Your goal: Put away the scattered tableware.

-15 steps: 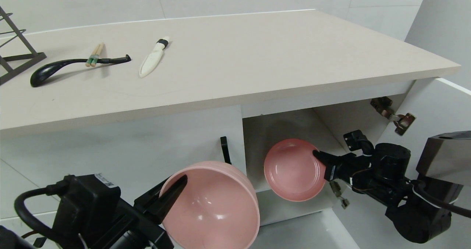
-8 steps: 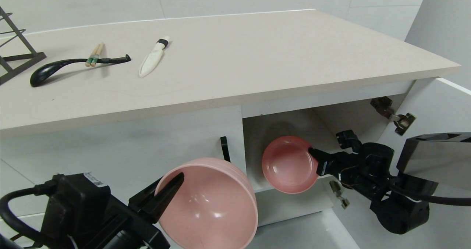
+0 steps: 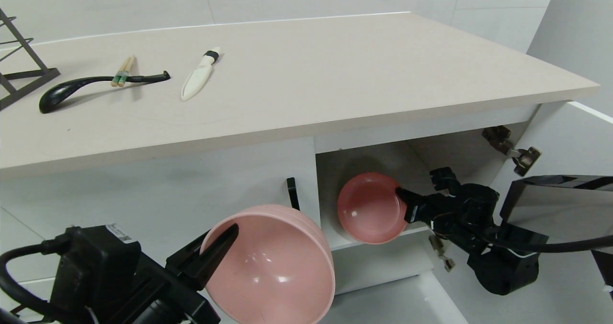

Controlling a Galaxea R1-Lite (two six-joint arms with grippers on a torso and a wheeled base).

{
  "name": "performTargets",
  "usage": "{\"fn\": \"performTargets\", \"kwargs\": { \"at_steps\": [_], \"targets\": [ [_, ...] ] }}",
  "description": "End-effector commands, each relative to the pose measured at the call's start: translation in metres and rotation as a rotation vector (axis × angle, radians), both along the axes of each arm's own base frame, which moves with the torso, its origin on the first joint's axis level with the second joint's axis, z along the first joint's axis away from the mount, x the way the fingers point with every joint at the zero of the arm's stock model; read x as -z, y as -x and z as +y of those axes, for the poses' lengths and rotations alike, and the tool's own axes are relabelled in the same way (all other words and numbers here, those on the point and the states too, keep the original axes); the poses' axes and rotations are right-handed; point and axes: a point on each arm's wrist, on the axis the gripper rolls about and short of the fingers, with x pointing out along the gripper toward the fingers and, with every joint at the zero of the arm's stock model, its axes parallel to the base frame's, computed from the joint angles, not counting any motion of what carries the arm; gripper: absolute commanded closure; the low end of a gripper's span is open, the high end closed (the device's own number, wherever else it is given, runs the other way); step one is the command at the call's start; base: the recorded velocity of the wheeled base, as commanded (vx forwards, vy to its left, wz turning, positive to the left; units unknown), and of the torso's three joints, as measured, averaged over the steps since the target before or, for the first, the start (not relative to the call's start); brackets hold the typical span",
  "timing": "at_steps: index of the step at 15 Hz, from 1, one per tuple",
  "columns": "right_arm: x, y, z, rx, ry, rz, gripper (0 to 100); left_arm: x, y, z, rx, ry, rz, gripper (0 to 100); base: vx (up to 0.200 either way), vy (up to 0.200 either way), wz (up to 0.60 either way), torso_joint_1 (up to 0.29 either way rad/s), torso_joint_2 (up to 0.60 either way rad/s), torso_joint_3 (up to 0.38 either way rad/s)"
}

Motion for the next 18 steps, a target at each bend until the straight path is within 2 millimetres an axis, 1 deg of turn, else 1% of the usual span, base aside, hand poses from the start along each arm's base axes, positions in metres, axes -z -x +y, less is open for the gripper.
{"fn": "performTargets", "kwargs": {
  "at_steps": [1,4,8,12,16,17,18],
  "targets": [
    [0.002,-0.006,0.002,0.0,-0.004,-0.014,100,0.0,0.0,0.0,0.0,-0.001,0.001,100,0.0,0.0,0.0,0.0,0.0,0.0],
    [-0.001,-0.015,0.005,0.017,-0.015,-0.047,100,0.0,0.0,0.0,0.0,-0.001,0.001,100,0.0,0.0,0.0,0.0,0.0,0.0],
    [0.007,-0.019,0.006,0.021,-0.009,-0.028,100,0.0,0.0,0.0,0.0,0.0,-0.001,100,0.0,0.0,0.0,0.0,0.0,0.0],
    [0.009,-0.024,0.007,0.055,-0.012,-0.039,100,-0.001,0.0,0.001,-0.011,0.004,-0.003,100,0.0,0.0,0.0,0.0,0.0,0.0],
    [0.011,-0.025,0.006,0.072,-0.01,-0.036,100,-0.001,0.0,0.001,-0.016,0.005,-0.004,100,0.0,0.0,0.0,0.0,0.0,0.0],
    [0.013,-0.025,0.006,0.073,-0.009,-0.031,0,-0.001,0.0,0.001,-0.014,0.005,-0.004,100,0.0,0.0,0.0,0.0,0.0,0.0],
    [0.015,-0.025,0.006,0.078,-0.008,-0.029,0,-0.001,0.0,0.001,-0.014,0.005,-0.004,100,0.0,0.0,0.0,0.0,0.0,0.0]
  ]
}}
